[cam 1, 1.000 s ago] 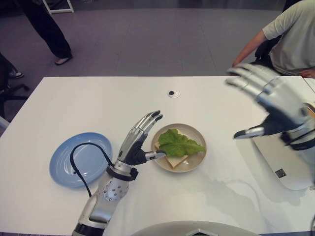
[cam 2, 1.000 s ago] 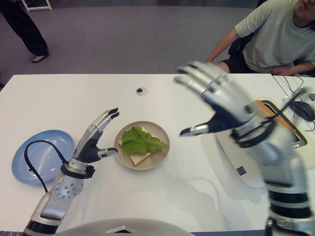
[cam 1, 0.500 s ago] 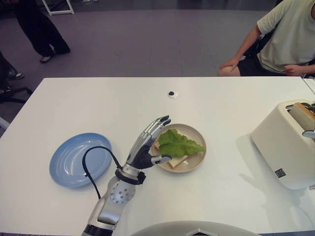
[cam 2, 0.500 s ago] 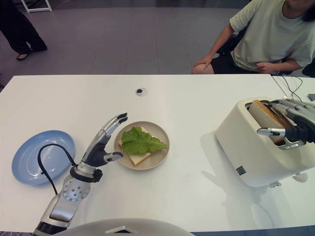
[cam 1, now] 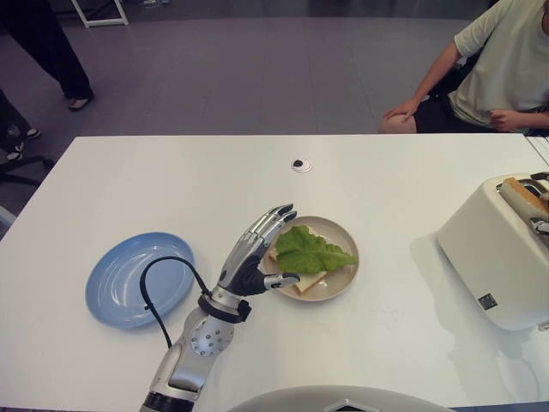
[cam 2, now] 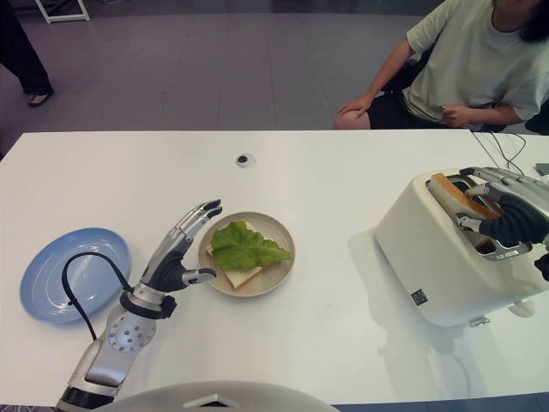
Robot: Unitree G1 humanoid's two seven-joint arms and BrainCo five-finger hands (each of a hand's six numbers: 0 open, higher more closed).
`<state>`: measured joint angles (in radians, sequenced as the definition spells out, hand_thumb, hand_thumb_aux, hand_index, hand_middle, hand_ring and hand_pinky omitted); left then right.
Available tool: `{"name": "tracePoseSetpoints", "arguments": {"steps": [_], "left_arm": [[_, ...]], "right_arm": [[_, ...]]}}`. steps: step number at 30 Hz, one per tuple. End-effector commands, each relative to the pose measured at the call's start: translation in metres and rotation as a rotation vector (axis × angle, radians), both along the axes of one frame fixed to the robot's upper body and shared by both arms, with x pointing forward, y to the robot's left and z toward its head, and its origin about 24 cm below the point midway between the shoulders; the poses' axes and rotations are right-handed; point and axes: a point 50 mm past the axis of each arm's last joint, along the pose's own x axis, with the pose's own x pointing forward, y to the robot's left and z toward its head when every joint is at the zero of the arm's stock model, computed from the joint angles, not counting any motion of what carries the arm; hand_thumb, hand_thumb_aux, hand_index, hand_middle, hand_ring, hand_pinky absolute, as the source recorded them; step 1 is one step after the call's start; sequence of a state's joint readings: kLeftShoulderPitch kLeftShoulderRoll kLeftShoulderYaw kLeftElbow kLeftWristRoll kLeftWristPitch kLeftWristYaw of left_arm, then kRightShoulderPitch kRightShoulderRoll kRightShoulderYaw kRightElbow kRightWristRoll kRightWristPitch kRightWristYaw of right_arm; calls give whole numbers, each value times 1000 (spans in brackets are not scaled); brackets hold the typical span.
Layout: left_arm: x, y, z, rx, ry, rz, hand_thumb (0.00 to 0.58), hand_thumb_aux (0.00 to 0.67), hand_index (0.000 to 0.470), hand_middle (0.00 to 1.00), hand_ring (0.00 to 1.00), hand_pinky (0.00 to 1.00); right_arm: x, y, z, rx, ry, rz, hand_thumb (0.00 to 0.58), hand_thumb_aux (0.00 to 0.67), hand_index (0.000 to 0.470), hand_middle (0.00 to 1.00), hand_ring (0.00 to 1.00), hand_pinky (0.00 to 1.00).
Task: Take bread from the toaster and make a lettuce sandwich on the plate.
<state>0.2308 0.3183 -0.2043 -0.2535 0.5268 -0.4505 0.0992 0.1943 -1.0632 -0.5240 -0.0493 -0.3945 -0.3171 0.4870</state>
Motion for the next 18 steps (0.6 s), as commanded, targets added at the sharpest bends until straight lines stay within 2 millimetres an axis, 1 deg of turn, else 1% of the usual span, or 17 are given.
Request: {"name": "tracePoseSetpoints", "arguments": {"steps": [1, 3, 5, 7, 8, 10, 11, 12, 14, 16, 18], "left_arm": [[-1, 2, -3, 17, 13, 8, 0, 0, 0, 0, 0, 0], [-1, 3, -4, 20, 12, 10, 0, 0, 0, 0, 0, 0], [-1, 4, -4, 20, 11, 13, 0, 0, 0, 0, 0, 0], [-1, 5, -4, 16, 8, 20, 0, 0, 0, 0, 0, 0], [-1, 7, -3, 11, 5, 28, 0, 0, 0, 0, 0, 0], [0, 10, -2, 1, 0, 45, 0, 0, 0, 0, 0, 0], [0, 11, -2, -2, -1, 50, 0, 0, 0, 0, 0, 0], [0, 12, -2, -3, -1, 53, 0, 0, 0, 0, 0, 0], [1, 12, -2, -3, -4, 55, 0, 0, 0, 0, 0, 0], [2, 13, -2, -2, -7, 53, 0, 0, 0, 0, 0, 0], [3, 14, -1, -1, -13, 55, 0, 0, 0, 0, 0, 0]], "right_arm": [[4, 6, 7, 34, -50, 31, 580, 670, 470, 0, 0, 0], [7, 4, 10, 91, -88, 16, 580, 670, 470, 0, 0, 0], [9, 0, 21, 178, -157, -2, 580, 670, 470, 0, 0, 0], [9, -3, 39, 308, -225, 10, 580, 670, 470, 0, 0, 0], [9, -3, 51, 379, -266, 30, 580, 670, 470, 0, 0, 0], [9, 2, 73, 499, -326, 103, 580, 670, 470, 0, 0, 0], [9, 7, 79, 543, -337, 141, 580, 670, 470, 0, 0, 0], [11, 15, 82, 596, -332, 188, 580, 670, 470, 0, 0, 0], [15, 32, 80, 678, -296, 270, 580, 670, 470, 0, 0, 0], [18, 50, 73, 748, -231, 345, 580, 670, 470, 0, 0, 0], [22, 75, 61, 847, -129, 444, 580, 670, 470, 0, 0, 0]]}}
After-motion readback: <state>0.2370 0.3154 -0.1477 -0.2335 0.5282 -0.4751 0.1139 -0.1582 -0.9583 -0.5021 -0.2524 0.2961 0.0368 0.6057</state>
